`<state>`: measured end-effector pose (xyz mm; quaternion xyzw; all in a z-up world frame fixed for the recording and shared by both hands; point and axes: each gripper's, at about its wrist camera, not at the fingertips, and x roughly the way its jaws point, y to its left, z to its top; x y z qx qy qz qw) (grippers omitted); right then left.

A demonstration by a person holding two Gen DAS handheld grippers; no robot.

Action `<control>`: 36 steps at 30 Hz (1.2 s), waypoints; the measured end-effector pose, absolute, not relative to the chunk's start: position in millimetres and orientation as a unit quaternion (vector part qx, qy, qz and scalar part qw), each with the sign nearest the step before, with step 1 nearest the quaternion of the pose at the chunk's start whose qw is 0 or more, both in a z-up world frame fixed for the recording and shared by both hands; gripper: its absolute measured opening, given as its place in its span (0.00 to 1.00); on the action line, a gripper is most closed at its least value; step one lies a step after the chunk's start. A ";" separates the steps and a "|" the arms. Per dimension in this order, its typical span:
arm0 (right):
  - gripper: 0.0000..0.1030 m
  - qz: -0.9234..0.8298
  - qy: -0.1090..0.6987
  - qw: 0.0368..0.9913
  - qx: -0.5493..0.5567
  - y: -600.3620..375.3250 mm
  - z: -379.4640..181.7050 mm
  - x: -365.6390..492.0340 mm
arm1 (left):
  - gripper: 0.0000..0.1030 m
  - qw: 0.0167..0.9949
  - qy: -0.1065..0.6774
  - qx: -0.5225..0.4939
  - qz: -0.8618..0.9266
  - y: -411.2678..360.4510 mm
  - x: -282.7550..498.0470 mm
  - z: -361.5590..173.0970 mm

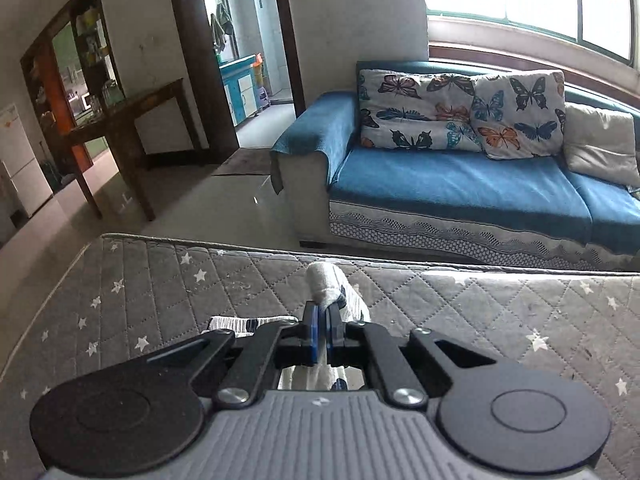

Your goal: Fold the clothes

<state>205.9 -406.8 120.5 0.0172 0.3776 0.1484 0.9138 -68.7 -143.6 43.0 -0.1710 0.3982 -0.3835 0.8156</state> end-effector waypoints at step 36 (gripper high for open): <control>0.03 0.163 0.349 0.922 0.044 -475.2 150.8 182.7 | 0.15 0.798 0.466 -0.225 -0.309 -220.5 -25.3 10.8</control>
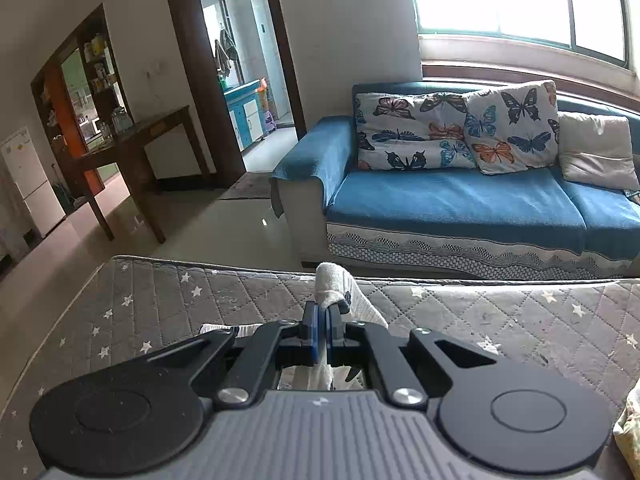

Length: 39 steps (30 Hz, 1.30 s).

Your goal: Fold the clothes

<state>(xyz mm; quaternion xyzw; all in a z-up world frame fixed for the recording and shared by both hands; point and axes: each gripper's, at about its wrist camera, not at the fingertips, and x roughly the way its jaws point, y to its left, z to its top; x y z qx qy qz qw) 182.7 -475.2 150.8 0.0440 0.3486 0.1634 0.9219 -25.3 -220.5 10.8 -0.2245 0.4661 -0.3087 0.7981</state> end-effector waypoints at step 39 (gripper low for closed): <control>0.04 0.213 0.406 0.888 0.018 -275.6 57.1 234.6 | 0.02 0.772 0.409 -0.391 -0.290 1.1 -37.9 2.4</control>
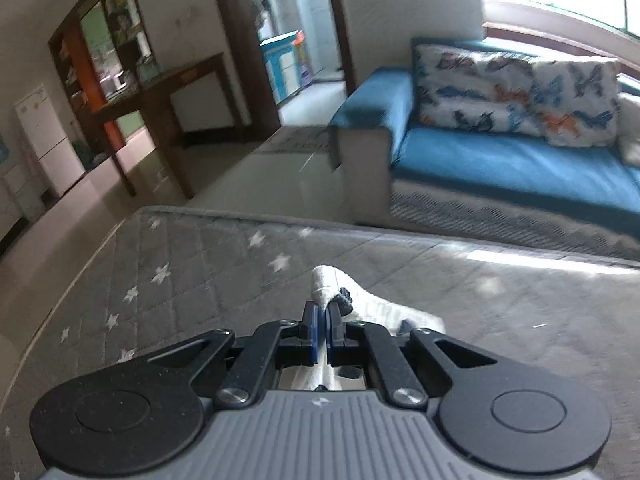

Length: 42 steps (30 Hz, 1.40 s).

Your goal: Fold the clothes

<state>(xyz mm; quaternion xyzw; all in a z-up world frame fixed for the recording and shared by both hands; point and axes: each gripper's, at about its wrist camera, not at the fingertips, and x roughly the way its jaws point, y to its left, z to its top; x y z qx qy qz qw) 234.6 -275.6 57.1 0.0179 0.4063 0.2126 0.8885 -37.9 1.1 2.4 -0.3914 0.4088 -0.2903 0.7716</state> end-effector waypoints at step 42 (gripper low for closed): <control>0.53 0.184 0.407 0.895 0.004 -360.1 74.0 221.9 | 0.22 0.791 0.435 -0.344 -0.259 7.7 -40.9 2.8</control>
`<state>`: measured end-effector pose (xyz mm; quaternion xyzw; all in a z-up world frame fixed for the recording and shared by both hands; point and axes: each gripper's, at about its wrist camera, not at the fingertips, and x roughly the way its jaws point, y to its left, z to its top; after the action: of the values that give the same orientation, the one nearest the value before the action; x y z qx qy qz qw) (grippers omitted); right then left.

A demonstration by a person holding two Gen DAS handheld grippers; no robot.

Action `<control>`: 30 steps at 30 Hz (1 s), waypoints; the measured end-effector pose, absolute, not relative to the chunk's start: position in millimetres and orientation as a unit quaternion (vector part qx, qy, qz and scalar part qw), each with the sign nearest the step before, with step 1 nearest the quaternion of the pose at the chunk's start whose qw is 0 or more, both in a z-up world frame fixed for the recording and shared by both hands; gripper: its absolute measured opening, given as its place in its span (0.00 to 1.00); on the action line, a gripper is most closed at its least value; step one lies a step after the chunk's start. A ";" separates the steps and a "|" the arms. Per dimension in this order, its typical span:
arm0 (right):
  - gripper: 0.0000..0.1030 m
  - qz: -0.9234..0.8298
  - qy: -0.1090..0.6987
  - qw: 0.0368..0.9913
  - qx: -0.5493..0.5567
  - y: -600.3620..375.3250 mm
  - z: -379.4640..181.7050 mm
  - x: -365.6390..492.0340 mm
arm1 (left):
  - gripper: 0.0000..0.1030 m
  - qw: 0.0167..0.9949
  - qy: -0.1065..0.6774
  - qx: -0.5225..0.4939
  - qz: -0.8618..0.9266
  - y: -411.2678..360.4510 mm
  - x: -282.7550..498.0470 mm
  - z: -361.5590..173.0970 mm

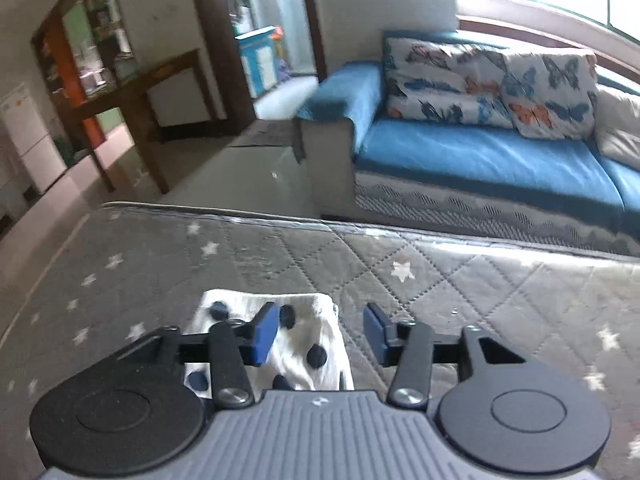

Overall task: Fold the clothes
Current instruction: 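Lower the folded pants onto the mattress and open both tools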

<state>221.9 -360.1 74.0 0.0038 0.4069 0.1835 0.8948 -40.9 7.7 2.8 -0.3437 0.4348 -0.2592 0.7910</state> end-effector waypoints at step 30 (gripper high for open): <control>1.00 0.233 0.291 0.915 -0.153 -463.2 214.9 -21.2 | 0.69 0.850 0.409 -0.255 -0.215 -30.2 -84.1 49.2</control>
<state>-21.2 -463.2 214.9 -0.1532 0.2915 0.2326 0.9151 -84.1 -30.2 49.2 -0.2547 0.4089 -0.2146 0.8496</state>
